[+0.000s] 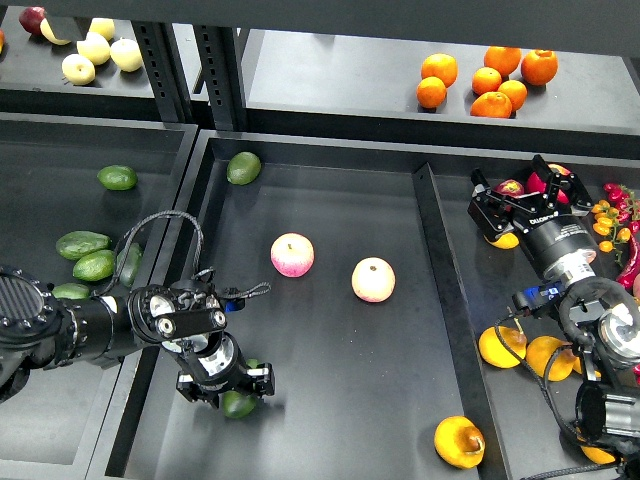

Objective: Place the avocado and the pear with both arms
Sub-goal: 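Close the left gripper around the dark green avocado, then lift the avocado and carry it with the left gripper to the avocado bin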

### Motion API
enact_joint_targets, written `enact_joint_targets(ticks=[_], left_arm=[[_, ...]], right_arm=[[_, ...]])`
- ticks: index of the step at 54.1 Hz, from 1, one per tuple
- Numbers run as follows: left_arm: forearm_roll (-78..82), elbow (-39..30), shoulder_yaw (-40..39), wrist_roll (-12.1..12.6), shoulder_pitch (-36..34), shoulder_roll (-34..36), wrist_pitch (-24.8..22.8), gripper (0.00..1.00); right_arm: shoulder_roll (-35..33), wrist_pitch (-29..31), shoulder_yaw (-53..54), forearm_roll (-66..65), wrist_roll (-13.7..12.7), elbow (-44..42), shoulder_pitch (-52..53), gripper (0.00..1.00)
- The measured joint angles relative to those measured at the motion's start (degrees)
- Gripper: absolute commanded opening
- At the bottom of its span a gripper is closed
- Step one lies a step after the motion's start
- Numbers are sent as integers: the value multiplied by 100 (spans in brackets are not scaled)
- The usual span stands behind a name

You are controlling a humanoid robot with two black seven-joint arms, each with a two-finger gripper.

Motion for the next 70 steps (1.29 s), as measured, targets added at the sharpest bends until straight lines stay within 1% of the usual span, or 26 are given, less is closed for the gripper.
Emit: enact_joint_targets(ticks=[2, 3, 8, 15, 24, 34, 35, 46, 54, 70], left_arm=[[-120, 5, 3, 0, -2, 0, 0, 11], [-202, 6, 6, 0, -6, 0, 0, 8], [-706, -2, 13, 0, -66, 0, 0, 5], [-1261, -110, 27, 0, -321, 0, 0, 5], [-1398, -290, 49, -1, -680, 0, 0, 6], [-1507, -330, -15, -1, -896, 84, -1, 6], [-1680, -326, -21, 0, -963, 238, 0, 6], [-2353, -330, -272, 0, -1068, 799, -1, 7], [-2432, -333, -398, 0, -1227, 1250, -2, 8], [-2434, -237, -416, 0, -1283, 2234, -1, 11]], right_arm=[[0, 0, 0, 0, 0, 0, -1, 100], [0, 0, 0, 0, 0, 1, -1, 100], [0, 2, 0, 0, 0, 4, -2, 100], [0, 7, -1, 0, 0, 8, -4, 100], [0, 12, -9, 0, 0, 10, -9, 100], [0, 18, -15, 0, -1, 10, -10, 100], [0, 18, -19, 1, 1, 8, -10, 100], [0, 26, -68, 0, -1, 1, -30, 100], [0, 79, -96, -2, -1, -3, -43, 100], [0, 88, -136, -8, -12, -15, -95, 100]])
